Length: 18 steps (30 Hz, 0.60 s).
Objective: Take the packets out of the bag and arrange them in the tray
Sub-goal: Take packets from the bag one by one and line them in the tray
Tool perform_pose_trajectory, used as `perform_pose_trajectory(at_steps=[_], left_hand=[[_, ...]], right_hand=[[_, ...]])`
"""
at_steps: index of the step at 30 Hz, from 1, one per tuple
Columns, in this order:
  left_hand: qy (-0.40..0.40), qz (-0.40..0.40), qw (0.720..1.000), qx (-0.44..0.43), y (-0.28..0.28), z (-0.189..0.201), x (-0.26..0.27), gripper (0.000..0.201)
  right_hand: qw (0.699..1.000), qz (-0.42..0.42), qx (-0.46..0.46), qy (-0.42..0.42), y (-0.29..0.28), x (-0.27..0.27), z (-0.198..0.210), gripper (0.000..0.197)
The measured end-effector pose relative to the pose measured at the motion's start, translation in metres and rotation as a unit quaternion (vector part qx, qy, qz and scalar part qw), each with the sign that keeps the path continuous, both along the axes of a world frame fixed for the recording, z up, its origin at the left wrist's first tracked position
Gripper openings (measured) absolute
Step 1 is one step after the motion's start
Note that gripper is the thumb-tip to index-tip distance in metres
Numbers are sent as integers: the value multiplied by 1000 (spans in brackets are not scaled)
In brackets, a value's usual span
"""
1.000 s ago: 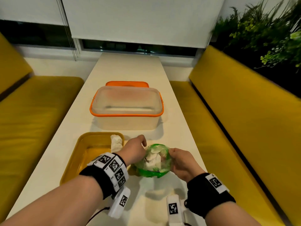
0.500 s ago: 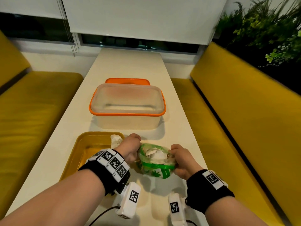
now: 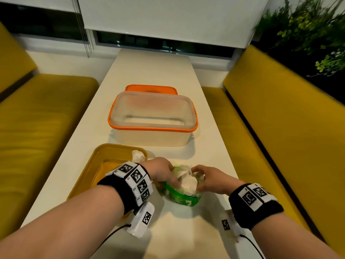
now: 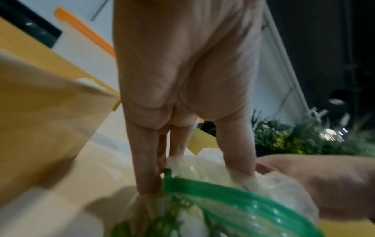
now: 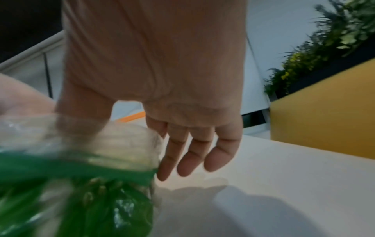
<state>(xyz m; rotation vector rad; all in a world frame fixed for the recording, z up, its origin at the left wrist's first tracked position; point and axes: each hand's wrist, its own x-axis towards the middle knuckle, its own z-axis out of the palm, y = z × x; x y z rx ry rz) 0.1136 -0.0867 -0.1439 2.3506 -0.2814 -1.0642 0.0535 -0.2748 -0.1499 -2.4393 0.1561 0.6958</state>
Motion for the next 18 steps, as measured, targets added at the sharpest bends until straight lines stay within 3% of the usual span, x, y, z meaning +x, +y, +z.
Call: perform_pose_trajectory(at_steps=[4, 7, 11, 13, 15, 16, 18], left_hand=[[-85, -165, 975, 124, -7, -1, -1, 67], [-98, -190, 966, 143, -9, -7, -2, 64], [-116, -196, 962, 151, -12, -13, -5, 67], [-116, -187, 965, 144, -11, -15, -7, 66], [-115, -179, 968, 132, -10, -15, -10, 64], [-116, -175, 969, 127, -10, -14, -12, 63], [-126, -168, 970, 121, -9, -13, -18, 62]], right_hand=[[985, 78, -144, -55, 4, 1, -5, 61], [962, 120, -237, -69, 4, -2, -11, 63], [960, 119, -245, -62, 5, -5, -18, 63], [975, 97, -199, -36, 3, -7, -17, 64], [998, 27, -53, -11, 1, -9, -12, 58], [999, -24, 43, 1, 0, -10, -9, 54], [972, -124, 198, -12, -1, -10, -6, 40]])
